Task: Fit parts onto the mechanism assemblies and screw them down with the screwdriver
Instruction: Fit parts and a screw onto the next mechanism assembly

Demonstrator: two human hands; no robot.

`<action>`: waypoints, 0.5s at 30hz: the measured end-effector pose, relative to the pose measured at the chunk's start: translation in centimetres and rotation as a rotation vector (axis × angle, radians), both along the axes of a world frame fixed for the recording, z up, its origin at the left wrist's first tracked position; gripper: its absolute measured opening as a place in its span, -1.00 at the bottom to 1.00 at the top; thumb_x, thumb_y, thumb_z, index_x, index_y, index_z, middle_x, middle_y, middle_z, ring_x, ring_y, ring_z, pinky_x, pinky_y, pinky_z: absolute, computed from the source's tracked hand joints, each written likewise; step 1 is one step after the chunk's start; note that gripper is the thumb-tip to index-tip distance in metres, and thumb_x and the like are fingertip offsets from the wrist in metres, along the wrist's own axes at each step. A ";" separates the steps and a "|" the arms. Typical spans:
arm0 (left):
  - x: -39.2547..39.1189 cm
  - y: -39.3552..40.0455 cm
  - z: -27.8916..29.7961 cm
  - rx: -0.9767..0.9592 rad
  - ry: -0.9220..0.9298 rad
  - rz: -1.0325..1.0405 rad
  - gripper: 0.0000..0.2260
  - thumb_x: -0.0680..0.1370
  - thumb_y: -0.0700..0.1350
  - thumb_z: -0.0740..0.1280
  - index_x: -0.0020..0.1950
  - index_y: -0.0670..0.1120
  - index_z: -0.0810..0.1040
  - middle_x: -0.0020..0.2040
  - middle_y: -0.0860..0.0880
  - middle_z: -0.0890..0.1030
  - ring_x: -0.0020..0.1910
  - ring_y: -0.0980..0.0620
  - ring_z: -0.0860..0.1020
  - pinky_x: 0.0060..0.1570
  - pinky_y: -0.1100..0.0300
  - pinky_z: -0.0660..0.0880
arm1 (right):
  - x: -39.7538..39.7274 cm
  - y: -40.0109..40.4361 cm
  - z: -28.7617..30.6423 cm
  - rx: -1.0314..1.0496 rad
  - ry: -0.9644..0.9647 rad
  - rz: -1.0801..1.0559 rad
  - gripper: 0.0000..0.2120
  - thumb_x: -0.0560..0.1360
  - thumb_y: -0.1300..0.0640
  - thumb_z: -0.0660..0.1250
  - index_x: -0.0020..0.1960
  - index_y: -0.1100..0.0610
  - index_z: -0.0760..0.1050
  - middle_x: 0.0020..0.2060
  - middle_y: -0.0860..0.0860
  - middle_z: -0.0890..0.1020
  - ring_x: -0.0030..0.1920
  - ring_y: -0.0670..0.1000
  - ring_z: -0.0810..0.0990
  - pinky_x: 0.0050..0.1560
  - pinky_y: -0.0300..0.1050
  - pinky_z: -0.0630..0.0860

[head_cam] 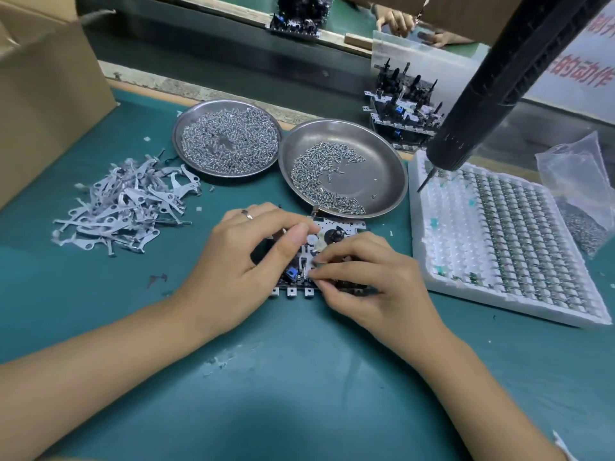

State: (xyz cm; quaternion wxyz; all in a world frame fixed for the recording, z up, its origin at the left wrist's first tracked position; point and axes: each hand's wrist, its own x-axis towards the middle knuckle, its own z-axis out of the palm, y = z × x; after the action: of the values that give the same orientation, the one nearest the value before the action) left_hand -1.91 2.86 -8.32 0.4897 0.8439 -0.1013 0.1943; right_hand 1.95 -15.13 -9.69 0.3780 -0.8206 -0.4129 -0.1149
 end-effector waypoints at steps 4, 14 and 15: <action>0.0 0.3 0.0 0.099 -0.005 -0.042 -0.86 0.50 -0.03 0.26 -0.01 0.04 0.58 -0.16 0.04 0.59 -0.12 0.09 0.52 0.06 0.07 0.38 | 0.0 -0.2 0.1 -0.019 -0.009 0.024 -0.91 0.37 0.29 0.47 -0.14 0.18 0.70 -0.12 0.05 0.65 -0.11 0.00 0.54 0.00 -0.04 0.47; 0.2 0.4 -1.0 0.386 -0.041 -0.123 -0.68 0.36 0.05 0.34 0.07 -0.02 0.54 -0.13 0.14 0.54 -0.10 0.12 0.48 0.12 0.08 0.34 | 0.0 -0.2 0.6 0.084 0.241 0.019 -0.84 0.33 0.35 0.50 -0.09 0.24 0.68 -0.12 0.04 0.68 -0.06 0.01 0.58 0.02 -0.10 0.51; 0.2 0.5 -1.0 0.378 -0.045 -0.124 -0.69 0.36 0.05 0.34 0.06 -0.02 0.53 -0.14 0.14 0.54 -0.10 0.13 0.47 0.12 0.10 0.33 | -0.1 -0.2 0.7 0.089 0.253 0.018 -0.86 0.34 0.35 0.50 -0.10 0.24 0.69 -0.12 0.04 0.68 -0.07 -0.01 0.57 0.01 -0.14 0.50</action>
State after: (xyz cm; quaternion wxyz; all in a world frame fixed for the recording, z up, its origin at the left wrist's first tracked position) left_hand -1.72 3.31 -9.34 0.3311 0.9085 -0.1987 0.1599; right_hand 1.90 -15.30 -9.02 0.4643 -0.8071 -0.3638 -0.0252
